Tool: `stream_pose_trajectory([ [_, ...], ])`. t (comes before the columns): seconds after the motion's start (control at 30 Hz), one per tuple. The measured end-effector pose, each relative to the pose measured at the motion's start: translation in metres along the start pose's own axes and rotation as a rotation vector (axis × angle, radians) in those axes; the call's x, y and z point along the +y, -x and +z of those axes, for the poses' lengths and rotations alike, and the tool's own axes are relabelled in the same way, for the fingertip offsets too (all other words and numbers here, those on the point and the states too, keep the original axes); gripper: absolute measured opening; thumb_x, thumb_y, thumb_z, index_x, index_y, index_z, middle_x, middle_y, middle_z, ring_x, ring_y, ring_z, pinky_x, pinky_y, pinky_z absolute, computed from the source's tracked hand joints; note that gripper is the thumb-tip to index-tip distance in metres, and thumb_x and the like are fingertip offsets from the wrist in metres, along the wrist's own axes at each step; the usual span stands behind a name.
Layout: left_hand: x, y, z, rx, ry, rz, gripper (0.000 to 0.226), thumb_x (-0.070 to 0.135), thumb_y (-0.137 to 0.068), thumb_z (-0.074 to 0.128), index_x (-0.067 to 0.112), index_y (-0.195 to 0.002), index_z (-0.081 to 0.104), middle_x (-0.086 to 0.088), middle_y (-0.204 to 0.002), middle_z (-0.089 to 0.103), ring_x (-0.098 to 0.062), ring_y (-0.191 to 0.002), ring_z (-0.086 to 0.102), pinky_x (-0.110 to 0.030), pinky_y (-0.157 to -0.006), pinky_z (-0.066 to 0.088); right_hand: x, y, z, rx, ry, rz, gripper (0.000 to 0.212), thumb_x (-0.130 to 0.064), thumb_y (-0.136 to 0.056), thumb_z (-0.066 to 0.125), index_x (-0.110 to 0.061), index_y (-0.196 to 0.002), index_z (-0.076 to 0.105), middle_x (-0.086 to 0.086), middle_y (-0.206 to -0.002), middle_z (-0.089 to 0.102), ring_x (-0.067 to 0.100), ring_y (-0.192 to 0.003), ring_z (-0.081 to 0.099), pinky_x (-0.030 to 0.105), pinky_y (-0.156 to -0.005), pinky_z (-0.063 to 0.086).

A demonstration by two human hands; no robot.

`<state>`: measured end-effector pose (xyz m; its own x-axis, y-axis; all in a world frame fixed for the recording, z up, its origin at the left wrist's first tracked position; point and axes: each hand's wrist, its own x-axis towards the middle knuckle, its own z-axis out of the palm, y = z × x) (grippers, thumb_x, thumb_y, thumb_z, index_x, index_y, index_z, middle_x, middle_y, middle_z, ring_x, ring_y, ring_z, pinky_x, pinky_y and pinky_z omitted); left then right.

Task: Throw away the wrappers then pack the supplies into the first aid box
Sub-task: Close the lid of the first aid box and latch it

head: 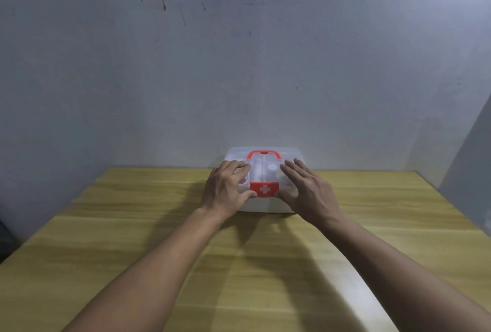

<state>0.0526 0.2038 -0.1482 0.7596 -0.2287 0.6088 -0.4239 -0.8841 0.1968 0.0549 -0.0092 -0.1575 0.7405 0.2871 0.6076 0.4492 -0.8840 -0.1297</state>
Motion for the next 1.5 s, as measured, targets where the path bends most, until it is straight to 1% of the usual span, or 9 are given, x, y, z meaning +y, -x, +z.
stream_pose_trajectory([
  [0.17, -0.003, 0.002, 0.004, 0.025, -0.01, 0.015, 0.066, 0.034, -0.056, 0.089, 0.01, -0.113, 0.068, -0.006, -0.108, 0.069, -0.026, -0.101, 0.063, -0.039, -0.083, 0.055, 0.0, 0.0, 0.0, 0.017, 0.031, -0.018, 0.065, -0.043, -0.064, 0.086, -0.013, -0.119, 0.069, 0.005, -0.121, 0.069, 0.026, -0.116, 0.062, 0.037, -0.076, 0.059],
  [0.5, -0.004, -0.003, 0.012, 0.037, 0.001, -0.022, 0.069, 0.03, -0.058, 0.089, 0.01, -0.12, 0.065, -0.005, -0.117, 0.068, -0.025, -0.111, 0.062, -0.038, -0.086, 0.056, 0.005, -0.008, 0.006, 0.005, 0.012, -0.015, 0.065, -0.035, -0.064, 0.087, -0.01, -0.12, 0.067, 0.01, -0.124, 0.067, 0.031, -0.119, 0.06, 0.042, -0.083, 0.057],
  [0.7, -0.006, -0.016, 0.014, -0.012, -0.018, -0.035, 0.07, 0.01, -0.058, 0.088, 0.008, -0.123, 0.063, -0.007, -0.126, 0.066, -0.027, -0.121, 0.058, -0.042, -0.09, 0.056, 0.01, -0.022, 0.006, -0.089, -0.069, 0.029, 0.061, -0.019, -0.084, 0.073, -0.013, -0.139, 0.049, 0.006, -0.147, 0.047, 0.025, -0.141, 0.035, 0.039, -0.106, 0.044],
  [0.87, -0.014, -0.033, 0.02, -0.041, -0.044, -0.05, 0.063, 0.006, -0.075, 0.076, 0.015, -0.134, 0.054, 0.0, -0.139, 0.055, -0.019, -0.133, 0.046, -0.037, -0.1, 0.048, 0.014, -0.035, 0.009, -0.135, -0.067, 0.065, 0.061, -0.012, -0.089, 0.066, -0.018, -0.145, 0.041, 0.0, -0.152, 0.039, 0.018, -0.145, 0.026, 0.038, -0.106, 0.043],
  [1.17, -0.024, -0.04, 0.03, 0.013, -0.051, -0.002, 0.063, -0.002, -0.055, 0.087, 0.009, -0.114, 0.068, -0.006, -0.118, 0.07, -0.027, -0.112, 0.065, -0.041, -0.076, 0.059, 0.02, -0.041, 0.016, -0.11, -0.077, 0.081, 0.063, -0.012, -0.086, 0.07, -0.019, -0.143, 0.044, 0.001, -0.149, 0.043, 0.02, -0.143, 0.03, 0.039, -0.105, 0.045],
  [1.23, -0.023, -0.038, 0.032, 0.01, -0.05, -0.014, 0.063, -0.003, -0.057, 0.085, 0.008, -0.116, 0.067, -0.007, -0.12, 0.069, -0.028, -0.114, 0.063, -0.043, -0.079, 0.059, 0.02, -0.041, 0.018, -0.113, -0.071, 0.082, 0.062, -0.012, -0.087, 0.069, -0.018, -0.143, 0.044, 0.002, -0.15, 0.043, 0.02, -0.144, 0.029, 0.038, -0.107, 0.042],
  [1.33, -0.019, -0.038, 0.033, -0.048, -0.038, -0.038, 0.065, 0.002, -0.073, 0.076, 0.007, -0.133, 0.053, -0.008, -0.139, 0.055, -0.027, -0.133, 0.046, -0.044, -0.105, 0.041, 0.021, -0.04, 0.02, -0.134, -0.058, 0.06, 0.063, -0.013, -0.09, 0.065, -0.016, -0.146, 0.037, 0.004, -0.154, 0.035, 0.022, -0.146, 0.021, 0.039, -0.114, 0.034],
  [1.4, -0.016, -0.034, 0.033, -0.121, -0.089, -0.056, 0.075, 0.014, -0.083, 0.069, 0.011, -0.147, 0.031, -0.004, -0.154, 0.035, -0.022, -0.145, 0.025, -0.045, -0.118, 0.02, 0.021, -0.035, 0.021, -0.202, 0.011, 0.044, 0.073, -0.013, -0.091, 0.061, -0.016, -0.152, 0.02, 0.005, -0.161, 0.015, 0.023, -0.149, 0.006, 0.044, -0.119, 0.022],
  [1.5, -0.009, -0.017, 0.029, -0.203, -0.164, -0.101, 0.101, 0.032, -0.084, 0.065, 0.015, -0.15, -0.011, -0.004, -0.161, -0.008, -0.019, -0.148, -0.009, -0.051, -0.119, -0.004, 0.02, -0.013, 0.025, -0.227, 0.059, 0.102, 0.092, -0.012, -0.089, 0.06, -0.018, -0.153, -0.005, 0.006, -0.161, -0.014, 0.025, -0.148, -0.013, 0.048, -0.12, 0.009],
])
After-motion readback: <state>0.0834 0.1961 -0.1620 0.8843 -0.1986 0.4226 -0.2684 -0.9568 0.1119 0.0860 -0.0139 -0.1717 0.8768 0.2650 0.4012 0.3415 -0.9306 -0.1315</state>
